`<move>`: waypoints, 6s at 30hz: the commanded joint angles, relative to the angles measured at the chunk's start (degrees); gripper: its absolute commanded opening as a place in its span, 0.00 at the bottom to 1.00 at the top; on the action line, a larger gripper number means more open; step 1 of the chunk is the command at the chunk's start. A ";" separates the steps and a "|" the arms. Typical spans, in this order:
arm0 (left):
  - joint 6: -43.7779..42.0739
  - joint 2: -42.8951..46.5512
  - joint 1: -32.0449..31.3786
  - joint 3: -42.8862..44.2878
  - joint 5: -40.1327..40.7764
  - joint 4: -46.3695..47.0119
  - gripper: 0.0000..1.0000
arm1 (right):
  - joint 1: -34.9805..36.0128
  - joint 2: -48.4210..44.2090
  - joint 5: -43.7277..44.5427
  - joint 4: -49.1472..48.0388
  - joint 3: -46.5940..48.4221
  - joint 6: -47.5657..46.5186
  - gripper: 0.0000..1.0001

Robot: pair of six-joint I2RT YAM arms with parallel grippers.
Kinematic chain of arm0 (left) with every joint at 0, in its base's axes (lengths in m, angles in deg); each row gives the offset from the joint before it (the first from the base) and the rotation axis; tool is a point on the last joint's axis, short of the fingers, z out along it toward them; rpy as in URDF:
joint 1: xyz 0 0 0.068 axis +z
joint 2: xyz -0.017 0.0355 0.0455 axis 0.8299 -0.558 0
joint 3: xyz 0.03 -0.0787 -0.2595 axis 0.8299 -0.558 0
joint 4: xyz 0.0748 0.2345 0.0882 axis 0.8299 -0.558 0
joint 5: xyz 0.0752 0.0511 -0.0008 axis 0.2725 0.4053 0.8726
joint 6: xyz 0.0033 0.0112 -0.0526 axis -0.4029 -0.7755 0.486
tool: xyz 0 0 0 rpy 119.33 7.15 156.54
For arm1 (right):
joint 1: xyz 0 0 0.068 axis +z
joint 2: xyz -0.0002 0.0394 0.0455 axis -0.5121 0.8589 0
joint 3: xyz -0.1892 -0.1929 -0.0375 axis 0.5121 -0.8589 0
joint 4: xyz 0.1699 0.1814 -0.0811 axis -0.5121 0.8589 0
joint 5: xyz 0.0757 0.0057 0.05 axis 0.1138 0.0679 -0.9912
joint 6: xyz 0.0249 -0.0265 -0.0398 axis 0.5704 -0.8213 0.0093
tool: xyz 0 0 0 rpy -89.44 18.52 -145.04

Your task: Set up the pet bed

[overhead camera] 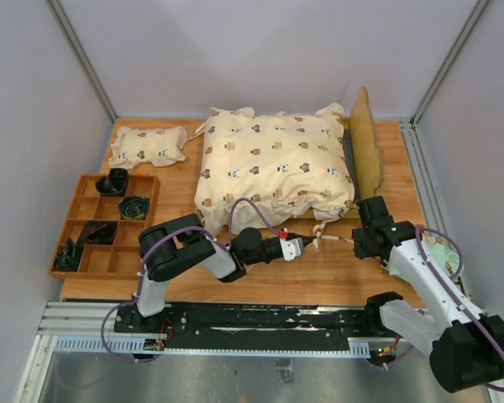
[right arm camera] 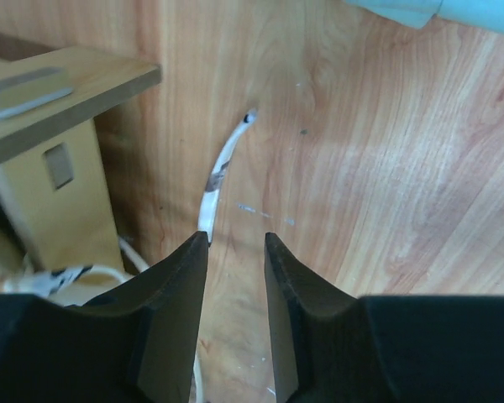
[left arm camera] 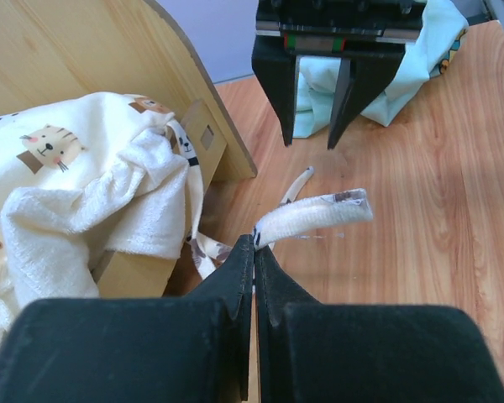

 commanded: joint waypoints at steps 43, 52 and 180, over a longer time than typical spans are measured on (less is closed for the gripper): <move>-1.05 -2.42 0.87 2.56 0.00 2.53 0.00 | -5.06 25.22 -9.73 -17.26 -2.17 9.84 0.39; -1.06 -2.81 0.81 1.51 -0.23 3.78 0.00 | -5.37 25.19 -7.06 -16.40 -2.92 8.35 0.16; 26.30 -11.75 0.72 17.42 6.97 6.52 0.00 | -3.50 -12.22 -39.82 -74.80 -32.74 -126.50 0.00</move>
